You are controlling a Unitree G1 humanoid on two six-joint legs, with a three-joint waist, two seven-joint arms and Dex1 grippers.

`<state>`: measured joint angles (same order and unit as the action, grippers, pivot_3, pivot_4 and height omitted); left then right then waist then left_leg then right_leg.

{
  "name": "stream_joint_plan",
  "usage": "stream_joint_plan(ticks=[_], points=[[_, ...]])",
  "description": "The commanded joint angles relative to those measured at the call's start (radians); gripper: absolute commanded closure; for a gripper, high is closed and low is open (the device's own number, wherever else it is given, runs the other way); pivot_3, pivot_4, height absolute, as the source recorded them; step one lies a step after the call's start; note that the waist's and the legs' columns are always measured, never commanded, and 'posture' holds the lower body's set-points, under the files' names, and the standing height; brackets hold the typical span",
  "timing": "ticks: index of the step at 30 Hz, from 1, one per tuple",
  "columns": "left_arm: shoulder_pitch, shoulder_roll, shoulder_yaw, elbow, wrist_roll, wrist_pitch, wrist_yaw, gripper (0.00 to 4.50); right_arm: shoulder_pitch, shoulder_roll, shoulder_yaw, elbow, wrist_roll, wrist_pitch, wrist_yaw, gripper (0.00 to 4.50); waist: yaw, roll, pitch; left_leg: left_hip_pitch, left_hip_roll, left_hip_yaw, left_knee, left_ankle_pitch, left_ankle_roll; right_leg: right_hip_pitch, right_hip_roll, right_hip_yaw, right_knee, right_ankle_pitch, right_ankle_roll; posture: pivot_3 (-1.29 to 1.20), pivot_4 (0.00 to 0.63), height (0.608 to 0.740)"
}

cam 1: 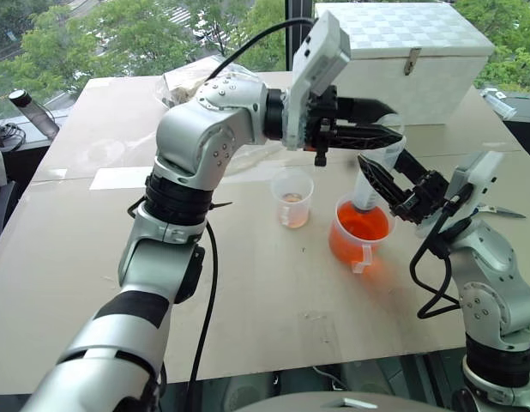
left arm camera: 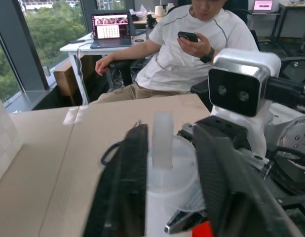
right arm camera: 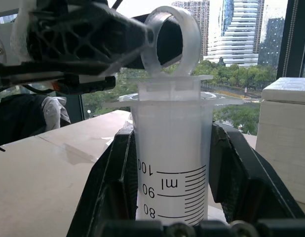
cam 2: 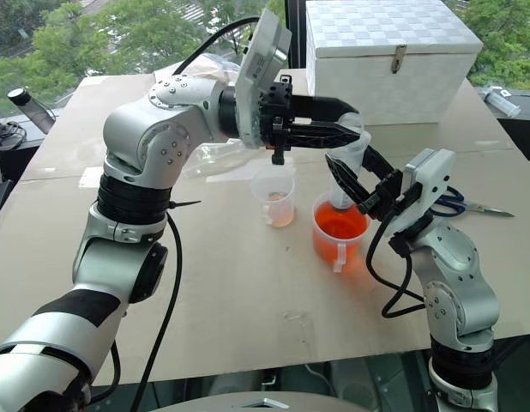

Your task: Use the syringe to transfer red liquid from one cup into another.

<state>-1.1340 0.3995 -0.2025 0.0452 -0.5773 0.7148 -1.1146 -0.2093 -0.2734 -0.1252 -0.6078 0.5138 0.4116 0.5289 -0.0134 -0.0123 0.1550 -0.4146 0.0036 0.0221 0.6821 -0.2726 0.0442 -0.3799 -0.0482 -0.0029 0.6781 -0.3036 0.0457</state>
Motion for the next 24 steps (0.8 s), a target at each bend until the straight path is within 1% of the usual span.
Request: stream_joint_plan(ticks=[1, 5, 13, 24], points=[[0.005, 0.010, -0.013, -0.026, 0.024, -0.013, -0.023, 4.44, -0.012, -0.006, -0.003, -0.031, 0.021, -0.024, -0.019, 3.02, 0.000, 0.000, 0.000, 0.000, 0.000, 0.000, 0.000, 0.000, 0.000, 0.000, 0.000, 0.000, 0.000, 0.000, 0.000, 0.00, 0.150, 0.740], [-0.017, -0.018, 0.009, 0.005, 0.043, -0.026, 0.012, 4.44, -0.007, -0.012, 0.002, -0.030, 0.024, -0.025, -0.023, 3.02, 0.004, 0.000, 0.000, 0.000, 0.000, 0.000, 0.000, 0.000, 0.000, 0.000, 0.000, 0.000, 0.000, 0.000, 0.000, 0.00, 0.150, 0.740], [-0.077, -0.062, 0.070, 0.033, 0.036, -0.030, 0.069, 4.44, 0.023, -0.015, 0.021, -0.028, 0.021, -0.032, -0.033, 3.02, 0.002, 0.000, 0.000, 0.000, 0.000, 0.000, 0.001, 0.000, 0.000, 0.001, 0.000, 0.000, 0.000, 0.000, 0.000, 0.00, 0.150, 0.740], [-0.123, -0.066, 0.104, 0.026, 0.017, -0.029, 0.084, 4.44, 0.052, -0.028, 0.032, -0.014, 0.026, -0.054, -0.034, 3.02, 0.002, 0.000, 0.000, 0.000, 0.000, 0.000, 0.001, 0.000, 0.000, 0.001, 0.000, 0.000, 0.000, 0.000, 0.000, 0.00, 0.150, 0.740]])
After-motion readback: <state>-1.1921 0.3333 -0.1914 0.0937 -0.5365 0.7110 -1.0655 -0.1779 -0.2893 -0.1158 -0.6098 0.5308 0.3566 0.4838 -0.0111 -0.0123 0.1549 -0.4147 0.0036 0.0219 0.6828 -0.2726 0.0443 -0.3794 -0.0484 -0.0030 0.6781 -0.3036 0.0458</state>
